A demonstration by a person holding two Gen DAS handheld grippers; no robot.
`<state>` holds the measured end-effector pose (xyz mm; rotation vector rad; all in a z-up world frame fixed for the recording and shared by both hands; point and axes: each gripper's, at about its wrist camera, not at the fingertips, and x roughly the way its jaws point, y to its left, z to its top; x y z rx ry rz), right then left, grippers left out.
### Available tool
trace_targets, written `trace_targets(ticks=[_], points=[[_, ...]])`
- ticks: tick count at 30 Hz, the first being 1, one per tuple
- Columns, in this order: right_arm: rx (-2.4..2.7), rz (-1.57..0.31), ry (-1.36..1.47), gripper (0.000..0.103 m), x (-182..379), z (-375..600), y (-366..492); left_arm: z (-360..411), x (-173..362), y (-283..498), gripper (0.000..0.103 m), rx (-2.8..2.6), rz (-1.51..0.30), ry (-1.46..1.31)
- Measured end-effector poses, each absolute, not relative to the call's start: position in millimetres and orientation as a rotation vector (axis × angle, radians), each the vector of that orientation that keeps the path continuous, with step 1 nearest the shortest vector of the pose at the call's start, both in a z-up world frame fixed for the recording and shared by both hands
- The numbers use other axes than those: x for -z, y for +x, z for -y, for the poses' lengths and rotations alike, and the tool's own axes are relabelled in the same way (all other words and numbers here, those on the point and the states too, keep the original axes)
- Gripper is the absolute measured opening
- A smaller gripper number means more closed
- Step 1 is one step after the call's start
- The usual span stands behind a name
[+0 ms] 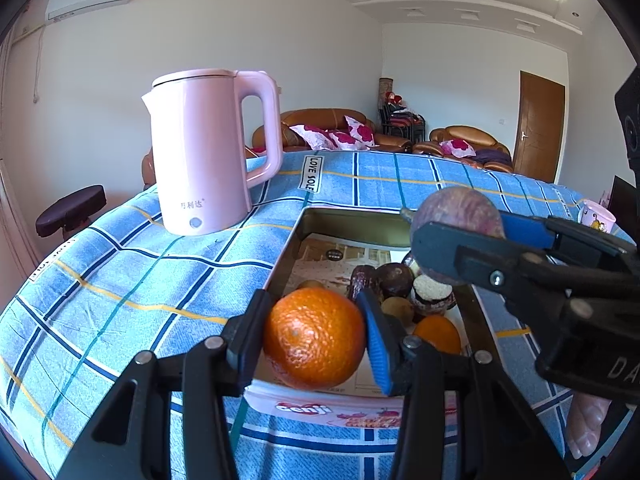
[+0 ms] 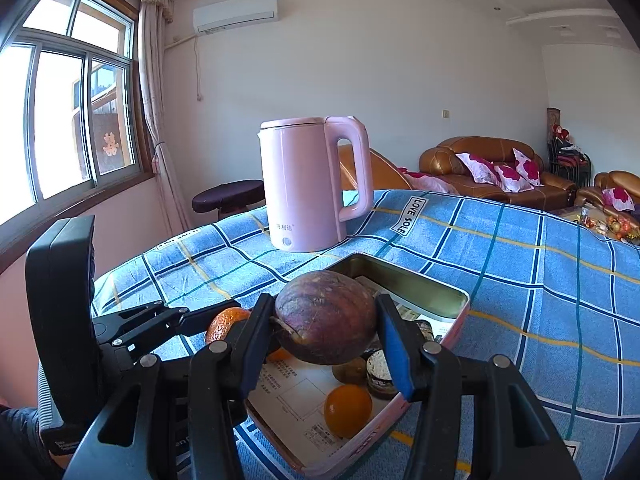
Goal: Organize fruits
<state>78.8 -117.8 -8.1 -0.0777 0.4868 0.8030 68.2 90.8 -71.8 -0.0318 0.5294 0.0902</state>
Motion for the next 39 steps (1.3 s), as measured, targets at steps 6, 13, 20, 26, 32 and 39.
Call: trace_targets(ticks=[6, 13, 20, 26, 32, 39], points=[[-0.808, -0.513, -0.065, 0.053, 12.2, 115.1, 82.3, -91.2, 72.6, 66.1, 0.049, -0.086, -0.533, -0.026], [-0.824, -0.569, -0.07, 0.054, 21.9, 106.9, 87.6, -92.6, 73.4, 66.0, 0.05, -0.093, -0.543, -0.028], [-0.834, -0.615, -0.07, 0.061, 29.8, 102.2, 91.7, -92.2, 73.3, 66.2, 0.074, -0.086, -0.546, -0.032], [-0.847, -0.563, -0.08, 0.076, 18.4, 107.8, 78.6, -84.7, 68.0, 56.8, 0.097, -0.114, -0.482, 0.016], [-0.816, -0.511, -0.012, 0.077, 3.3, 130.5, 74.6, -90.0, 65.4, 53.4, 0.098, -0.119, -0.472, -0.018], [-0.739, -0.468, 0.036, 0.079, -7.8, 157.7, 73.4, -91.3, 62.4, 49.8, 0.098, -0.12, -0.469, -0.045]])
